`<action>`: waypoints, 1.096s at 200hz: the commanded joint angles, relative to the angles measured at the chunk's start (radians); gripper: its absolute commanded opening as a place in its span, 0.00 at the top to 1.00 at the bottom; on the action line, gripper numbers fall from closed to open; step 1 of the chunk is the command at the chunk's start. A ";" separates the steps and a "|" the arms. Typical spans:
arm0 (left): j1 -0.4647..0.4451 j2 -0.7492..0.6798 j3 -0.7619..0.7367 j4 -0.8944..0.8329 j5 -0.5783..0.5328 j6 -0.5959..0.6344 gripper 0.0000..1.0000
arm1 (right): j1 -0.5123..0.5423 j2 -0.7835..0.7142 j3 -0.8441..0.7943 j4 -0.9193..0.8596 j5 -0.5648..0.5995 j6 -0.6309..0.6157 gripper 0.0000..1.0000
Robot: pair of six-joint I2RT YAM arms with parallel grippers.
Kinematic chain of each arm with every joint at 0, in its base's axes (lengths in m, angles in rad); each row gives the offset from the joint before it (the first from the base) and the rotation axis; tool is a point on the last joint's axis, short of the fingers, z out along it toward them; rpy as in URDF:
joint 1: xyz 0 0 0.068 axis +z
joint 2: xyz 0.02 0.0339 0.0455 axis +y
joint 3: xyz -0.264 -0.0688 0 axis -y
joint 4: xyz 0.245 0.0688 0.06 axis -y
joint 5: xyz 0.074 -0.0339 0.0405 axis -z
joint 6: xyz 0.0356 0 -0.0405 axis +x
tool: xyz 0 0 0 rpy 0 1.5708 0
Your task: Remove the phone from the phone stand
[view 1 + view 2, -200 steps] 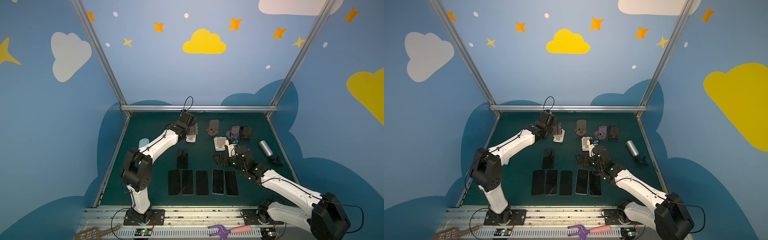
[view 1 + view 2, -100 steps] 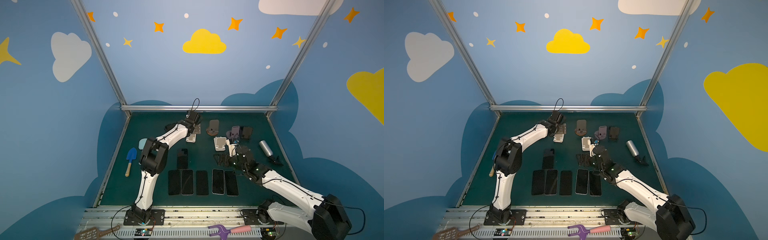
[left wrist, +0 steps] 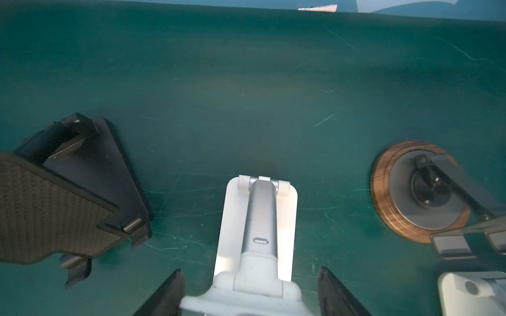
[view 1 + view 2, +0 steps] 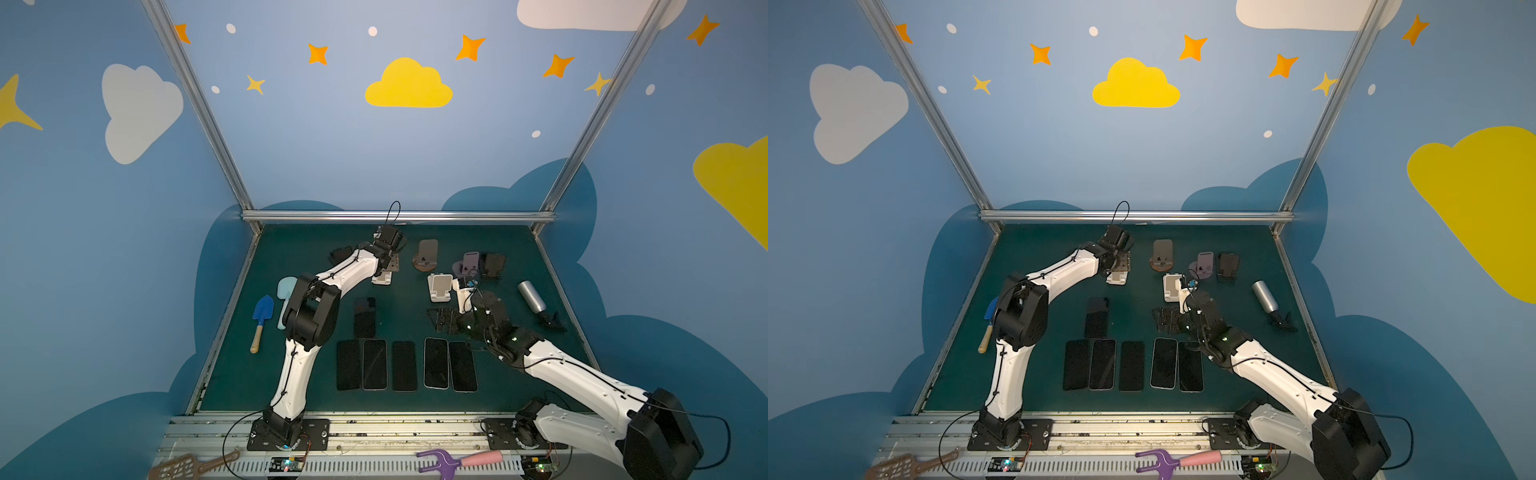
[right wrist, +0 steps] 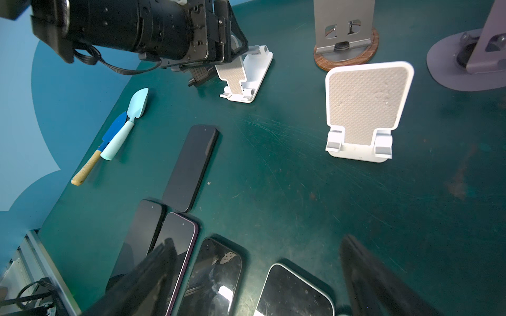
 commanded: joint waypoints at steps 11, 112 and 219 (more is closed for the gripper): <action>-0.002 0.031 0.044 -0.040 0.018 -0.015 0.30 | 0.001 0.003 0.020 -0.013 0.014 -0.006 0.07; -0.050 -0.058 0.005 -0.028 0.048 -0.068 0.40 | 0.001 0.003 0.020 -0.009 0.012 -0.003 0.07; -0.210 0.013 0.074 -0.115 0.011 -0.221 0.23 | 0.001 -0.012 0.015 -0.015 0.021 -0.001 0.07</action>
